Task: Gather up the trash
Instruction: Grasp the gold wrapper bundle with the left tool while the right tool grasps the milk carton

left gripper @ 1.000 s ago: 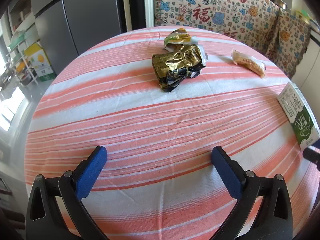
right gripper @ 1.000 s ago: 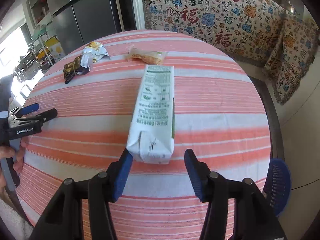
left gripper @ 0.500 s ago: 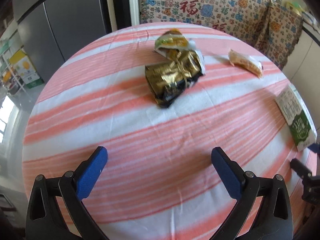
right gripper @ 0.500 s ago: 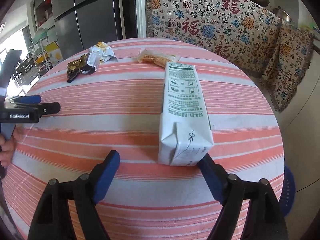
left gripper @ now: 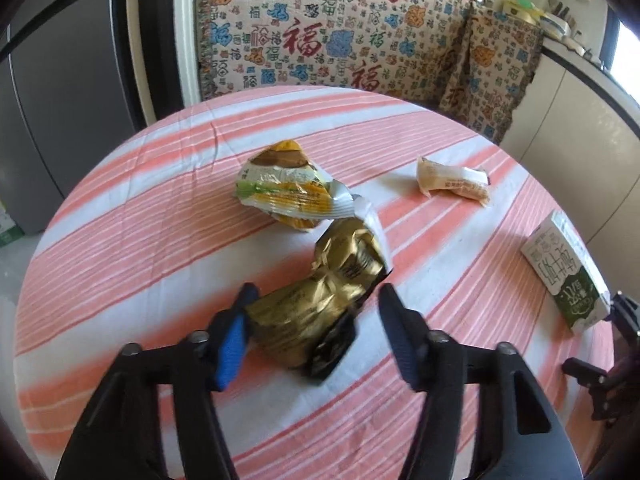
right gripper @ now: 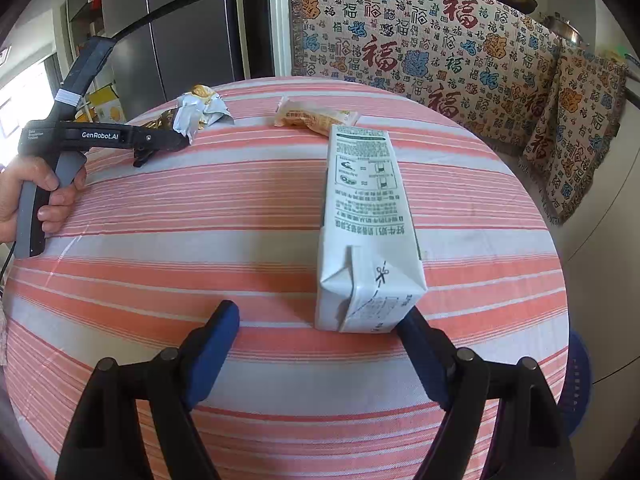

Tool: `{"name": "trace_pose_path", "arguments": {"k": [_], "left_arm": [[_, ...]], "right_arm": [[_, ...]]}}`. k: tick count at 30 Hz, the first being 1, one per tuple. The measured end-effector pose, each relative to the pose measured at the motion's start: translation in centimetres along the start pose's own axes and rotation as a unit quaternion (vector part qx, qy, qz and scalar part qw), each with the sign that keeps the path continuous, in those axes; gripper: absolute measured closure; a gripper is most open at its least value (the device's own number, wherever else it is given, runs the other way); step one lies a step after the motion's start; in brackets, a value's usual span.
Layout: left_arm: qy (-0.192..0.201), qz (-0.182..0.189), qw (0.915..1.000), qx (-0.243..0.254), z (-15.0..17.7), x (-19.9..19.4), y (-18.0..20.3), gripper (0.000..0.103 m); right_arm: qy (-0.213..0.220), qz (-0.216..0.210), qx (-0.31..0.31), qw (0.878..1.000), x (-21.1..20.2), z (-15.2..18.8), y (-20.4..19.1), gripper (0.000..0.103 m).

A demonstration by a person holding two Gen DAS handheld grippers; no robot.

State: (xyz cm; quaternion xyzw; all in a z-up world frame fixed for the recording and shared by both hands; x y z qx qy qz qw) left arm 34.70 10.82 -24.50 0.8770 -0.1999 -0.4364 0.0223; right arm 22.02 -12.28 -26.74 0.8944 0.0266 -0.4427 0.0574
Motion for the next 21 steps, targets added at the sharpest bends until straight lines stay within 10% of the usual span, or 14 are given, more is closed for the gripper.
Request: {"name": "trace_pose_path", "arguments": {"k": [4, 11, 14, 18, 21], "left_arm": [[0.006, 0.001, 0.9997, -0.025, 1.7, -1.8, 1.3, 0.083], [-0.007, -0.017, 0.9974, -0.070, 7.1, -5.6, 5.7, 0.082], [0.004, -0.017, 0.9979, -0.062, 8.9, -6.7, 8.6, 0.078], [0.023, -0.036, 0.9984, -0.036, 10.2, -5.9, 10.1, 0.024], [0.015, -0.034, 0.9986, -0.038, 10.5, -4.8, 9.6, 0.024]], "right_arm": [[0.000, 0.000, 0.001, 1.000, 0.0, -0.1, 0.0, 0.020], [0.000, -0.002, 0.003, 1.000, 0.0, 0.0, 0.0, 0.020], [0.003, -0.010, 0.011, 1.000, -0.1, -0.1, 0.2, 0.020], [0.019, -0.036, 0.046, 0.998, -1.2, 0.0, 1.3, 0.021], [0.025, -0.062, 0.072, 0.995, -2.4, -1.0, 2.4, 0.029]]}}
Point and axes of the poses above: each gripper's, at about its wrist camera, not at the fingertips, and x roughly the way its jaws point, y to its right, z to its underside, the point moved 3 cm from there along x, roughly the way its jaws point, and after that the axes turned 6 degrees about z, right-handed, at the moved point
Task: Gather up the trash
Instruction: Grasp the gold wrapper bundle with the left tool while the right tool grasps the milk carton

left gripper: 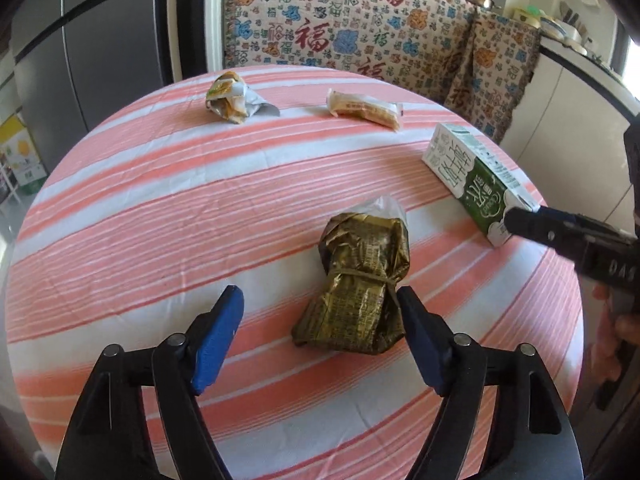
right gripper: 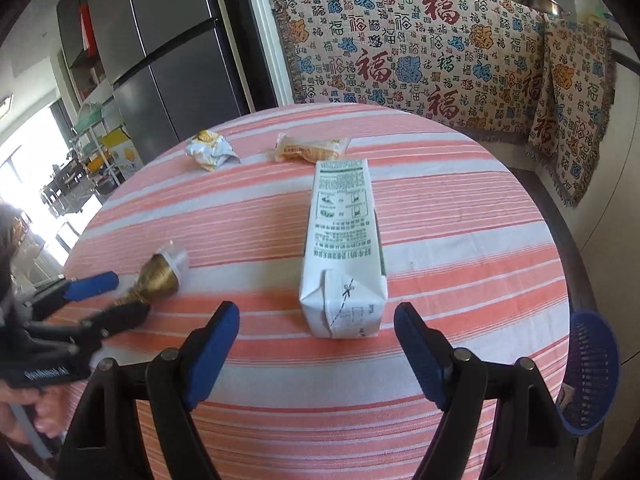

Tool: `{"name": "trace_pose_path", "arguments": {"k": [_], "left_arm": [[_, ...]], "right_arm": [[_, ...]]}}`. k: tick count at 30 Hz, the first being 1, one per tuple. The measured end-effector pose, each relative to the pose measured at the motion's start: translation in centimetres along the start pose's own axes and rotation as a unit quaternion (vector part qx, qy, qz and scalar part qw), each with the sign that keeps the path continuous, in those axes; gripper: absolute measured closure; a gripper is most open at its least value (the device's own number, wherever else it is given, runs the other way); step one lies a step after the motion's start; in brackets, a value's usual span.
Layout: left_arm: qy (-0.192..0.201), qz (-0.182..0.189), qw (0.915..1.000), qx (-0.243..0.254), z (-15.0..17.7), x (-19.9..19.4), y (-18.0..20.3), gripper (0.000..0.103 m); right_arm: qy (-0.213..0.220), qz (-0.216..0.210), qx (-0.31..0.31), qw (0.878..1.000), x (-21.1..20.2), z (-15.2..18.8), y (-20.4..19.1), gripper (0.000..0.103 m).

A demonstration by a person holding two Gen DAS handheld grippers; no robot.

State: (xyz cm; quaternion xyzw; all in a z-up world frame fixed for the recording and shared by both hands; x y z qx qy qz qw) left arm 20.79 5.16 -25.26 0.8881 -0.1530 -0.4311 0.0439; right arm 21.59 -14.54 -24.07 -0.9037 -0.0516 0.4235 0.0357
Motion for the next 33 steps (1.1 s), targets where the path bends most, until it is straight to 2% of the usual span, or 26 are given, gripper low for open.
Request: {"name": "trace_pose_path", "arguments": {"k": [1, 3, 6, 9, 12, 13, 15, 18, 21, 25, 27, 30, 33], "left_arm": [[0.003, 0.003, 1.0000, -0.007, -0.1, 0.1, -0.2, 0.023], [0.008, 0.005, 0.9999, -0.012, -0.3, 0.0, -0.3, 0.023], [0.011, 0.007, 0.9998, -0.012, -0.2, -0.1, -0.3, 0.020], [0.007, 0.008, 0.9999, -0.004, 0.1, 0.0, 0.0, 0.018], [0.000, 0.003, 1.0000, 0.005, 0.2, 0.2, 0.3, 0.013], [-0.002, 0.001, 1.0000, 0.008, 0.2, 0.3, 0.5, 0.012], [-0.005, -0.002, 0.9999, 0.014, 0.3, 0.4, 0.6, 0.010], [-0.009, -0.007, 0.9997, 0.023, 0.3, 0.6, 1.0, 0.008], [-0.019, -0.011, 0.9992, 0.033, 0.4, 1.0, 1.3, 0.003], [-0.034, -0.035, 0.9974, 0.054, 0.5, 1.7, 1.7, 0.000], [-0.034, -0.036, 0.9974, 0.052, 0.5, 1.8, 1.7, 0.000], [-0.035, -0.039, 0.9975, 0.048, 0.2, 2.1, 1.5, 0.000], [-0.036, -0.039, 0.9974, 0.048, -0.5, 2.6, 1.5, 0.000]], "right_arm": [[-0.008, -0.006, 0.012, 1.000, 0.0, -0.4, 0.5, 0.046], [-0.035, -0.019, 0.048, 0.998, 0.8, -1.0, 2.0, 0.058], [-0.038, -0.025, 0.104, 0.994, 1.1, -1.3, 5.0, 0.059], [-0.031, -0.006, 0.125, 0.992, 0.8, -1.5, 7.2, 0.055], [-0.027, 0.016, 0.113, 0.993, 0.5, -1.9, 8.1, 0.051], [-0.027, 0.025, 0.104, 0.994, 0.3, -2.0, 8.1, 0.041], [-0.026, 0.034, 0.099, 0.994, -0.1, -2.1, 8.5, 0.033], [-0.024, 0.048, 0.089, 0.995, -0.6, -2.1, 9.1, 0.033], [-0.028, 0.058, 0.032, 0.997, -0.9, -1.6, 8.1, 0.028], [-0.078, 0.074, -0.013, 0.994, 0.8, 0.2, 7.0, 0.027], [-0.096, 0.080, -0.021, 0.992, 1.5, 1.2, 6.8, 0.025], [-0.077, 0.094, -0.049, 0.991, 1.4, 1.4, 6.1, 0.026], [-0.092, 0.088, -0.042, 0.991, 2.6, 0.3, 6.4, 0.014]]}}
Point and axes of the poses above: each gripper's, at about its wrist camera, not at the fingertips, and x roughly the way its jaws point, y to its right, z to its underside, the point moved 3 cm from there along x, roughly the way its jaws point, and after that the axes turned 6 degrees about z, right-handed, at the moved point
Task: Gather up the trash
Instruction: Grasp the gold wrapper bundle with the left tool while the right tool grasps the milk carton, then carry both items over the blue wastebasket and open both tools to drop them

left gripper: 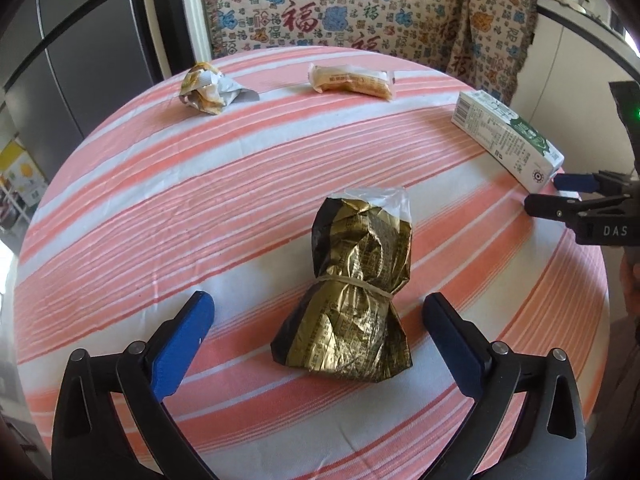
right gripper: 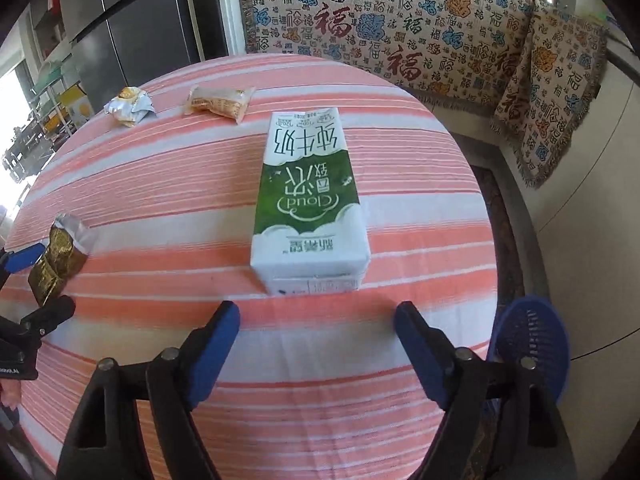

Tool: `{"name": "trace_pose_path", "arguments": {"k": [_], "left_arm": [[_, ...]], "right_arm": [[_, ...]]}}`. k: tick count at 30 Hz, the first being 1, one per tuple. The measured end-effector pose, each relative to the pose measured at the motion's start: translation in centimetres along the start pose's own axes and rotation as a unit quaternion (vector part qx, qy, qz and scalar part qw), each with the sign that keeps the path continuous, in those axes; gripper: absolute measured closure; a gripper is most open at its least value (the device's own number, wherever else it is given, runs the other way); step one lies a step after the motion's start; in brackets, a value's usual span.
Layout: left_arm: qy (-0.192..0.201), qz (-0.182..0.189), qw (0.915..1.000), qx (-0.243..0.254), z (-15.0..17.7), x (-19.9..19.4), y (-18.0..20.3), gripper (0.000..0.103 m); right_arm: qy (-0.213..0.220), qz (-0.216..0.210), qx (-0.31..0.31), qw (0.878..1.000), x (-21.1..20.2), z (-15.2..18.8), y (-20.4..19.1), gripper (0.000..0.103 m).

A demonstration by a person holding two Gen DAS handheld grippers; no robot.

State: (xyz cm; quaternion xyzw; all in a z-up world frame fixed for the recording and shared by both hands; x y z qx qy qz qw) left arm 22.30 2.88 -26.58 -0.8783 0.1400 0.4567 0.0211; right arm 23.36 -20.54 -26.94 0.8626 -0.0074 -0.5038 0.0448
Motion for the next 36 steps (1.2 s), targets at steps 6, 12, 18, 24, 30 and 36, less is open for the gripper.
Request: {"name": "trace_pose_path", "arguments": {"k": [6, 12, 18, 24, 30, 36], "left_arm": [[-0.017, 0.047, 0.9988, -0.001, -0.9, -1.0, -0.5, 0.002], [-0.055, 0.059, 0.9966, 0.013, -2.1, -0.6, 0.2, 0.009], [-0.079, 0.056, 0.9950, 0.024, -2.7, 0.1, 0.5, 0.062], [-0.045, 0.070, 0.9965, -0.001, -2.8, -2.0, 0.2, 0.065], [-0.014, 0.092, 0.9957, 0.009, -4.4, -4.7, 3.6, 0.065], [0.004, 0.133, 0.9904, 0.036, -6.7, -5.8, 10.5, 0.065]], "right_arm": [[-0.072, -0.006, -0.021, 0.997, 1.2, -4.0, 0.4, 0.013], [-0.130, -0.015, -0.044, 0.990, 1.7, -8.2, -0.7, 0.012], [-0.163, -0.020, -0.031, 0.986, 3.0, -9.0, -0.6, 0.050], [-0.121, -0.016, -0.054, 0.991, -0.7, -8.6, -0.9, 0.055], [-0.094, -0.031, -0.058, 0.993, -4.7, -7.6, 0.9, 0.055], [-0.084, -0.023, -0.030, 0.996, -7.2, -5.6, 6.6, 0.055]]}}
Point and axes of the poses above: each gripper's, at about its wrist camera, not at the fingertips, and x roughly the way its jaws point, y to its right, z to its underside, the point moved 3 cm from there along x, roughly the way its jaws point, and after that the axes turned 6 degrees about z, right-handed, at the moved point
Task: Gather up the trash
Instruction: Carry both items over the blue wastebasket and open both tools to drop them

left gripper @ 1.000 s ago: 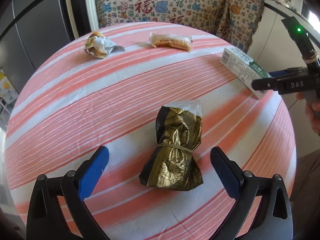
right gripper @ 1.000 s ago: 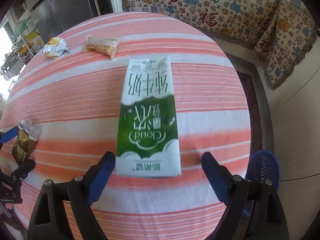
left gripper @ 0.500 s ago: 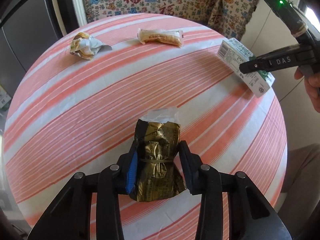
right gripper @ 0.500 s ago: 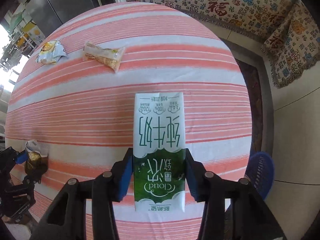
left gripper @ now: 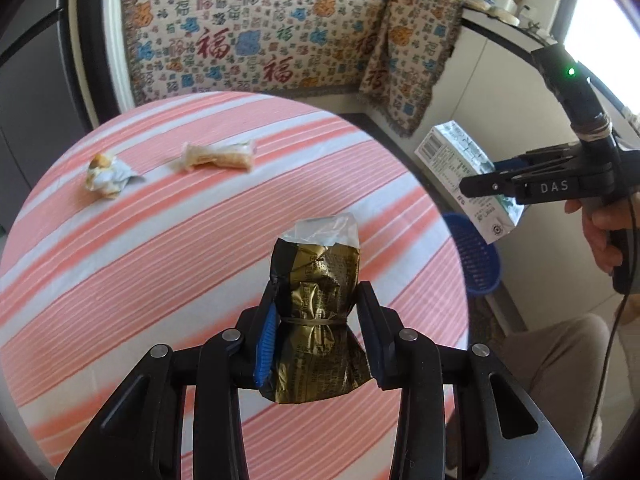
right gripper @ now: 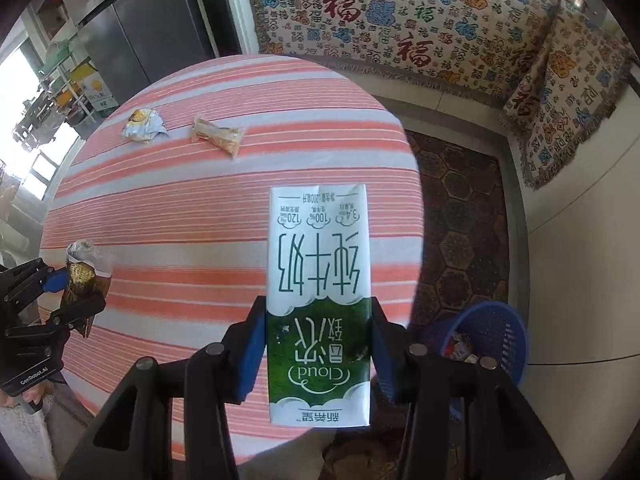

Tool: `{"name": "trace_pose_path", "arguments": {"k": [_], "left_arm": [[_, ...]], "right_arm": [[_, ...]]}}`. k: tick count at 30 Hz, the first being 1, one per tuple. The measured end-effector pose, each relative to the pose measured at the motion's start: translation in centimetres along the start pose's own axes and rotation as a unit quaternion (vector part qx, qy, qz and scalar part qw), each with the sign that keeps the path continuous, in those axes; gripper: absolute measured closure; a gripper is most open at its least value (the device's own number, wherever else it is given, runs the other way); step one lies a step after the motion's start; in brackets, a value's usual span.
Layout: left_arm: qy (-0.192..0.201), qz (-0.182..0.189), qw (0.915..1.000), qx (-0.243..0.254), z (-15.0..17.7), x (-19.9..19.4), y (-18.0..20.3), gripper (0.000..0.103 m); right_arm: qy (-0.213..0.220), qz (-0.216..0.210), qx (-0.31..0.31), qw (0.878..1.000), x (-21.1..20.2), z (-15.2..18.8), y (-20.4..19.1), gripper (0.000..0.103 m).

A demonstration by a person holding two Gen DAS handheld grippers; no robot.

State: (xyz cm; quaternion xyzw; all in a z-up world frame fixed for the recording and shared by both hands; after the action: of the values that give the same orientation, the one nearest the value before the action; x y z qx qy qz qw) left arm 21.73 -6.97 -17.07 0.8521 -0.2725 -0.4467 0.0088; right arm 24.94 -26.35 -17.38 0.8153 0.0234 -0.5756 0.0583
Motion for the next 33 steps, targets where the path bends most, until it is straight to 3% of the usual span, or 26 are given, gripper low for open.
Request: {"name": "trace_pose_path", "arguments": {"k": [10, 18, 24, 33], "left_arm": [[0.000, 0.081, 0.9954, 0.051, -5.1, 5.8, 12.6, 0.065], [-0.021, 0.116, 0.9897, 0.082, -8.0, 12.8, 21.2, 0.065], [-0.046, 0.126, 0.9870, 0.089, -8.8, 18.9, 25.1, 0.065], [-0.083, 0.130, 0.9843, 0.086, -8.3, 26.3, 28.4, 0.065]], "right_arm": [[-0.008, 0.043, 0.102, 0.994, -1.1, 5.8, 14.4, 0.055], [-0.015, 0.057, 0.175, 0.983, 0.3, 10.3, 24.2, 0.055], [-0.024, 0.046, 0.218, 0.975, 3.3, 12.7, 29.2, 0.055], [-0.032, 0.017, 0.270, 0.962, 8.1, 15.4, 33.7, 0.055]]}}
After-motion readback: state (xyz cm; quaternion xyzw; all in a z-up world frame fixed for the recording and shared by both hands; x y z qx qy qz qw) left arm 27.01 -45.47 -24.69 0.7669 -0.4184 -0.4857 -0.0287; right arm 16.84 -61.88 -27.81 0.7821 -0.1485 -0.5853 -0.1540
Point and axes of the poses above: each gripper's, at about its wrist camera, not at the fingertips, and x roughly the way its jaws point, y to its right, z to its underside, the point moved 3 cm from there along x, roughly the way its jaws point, and after that the axes turned 6 degrees about z, right-handed, at the moved point
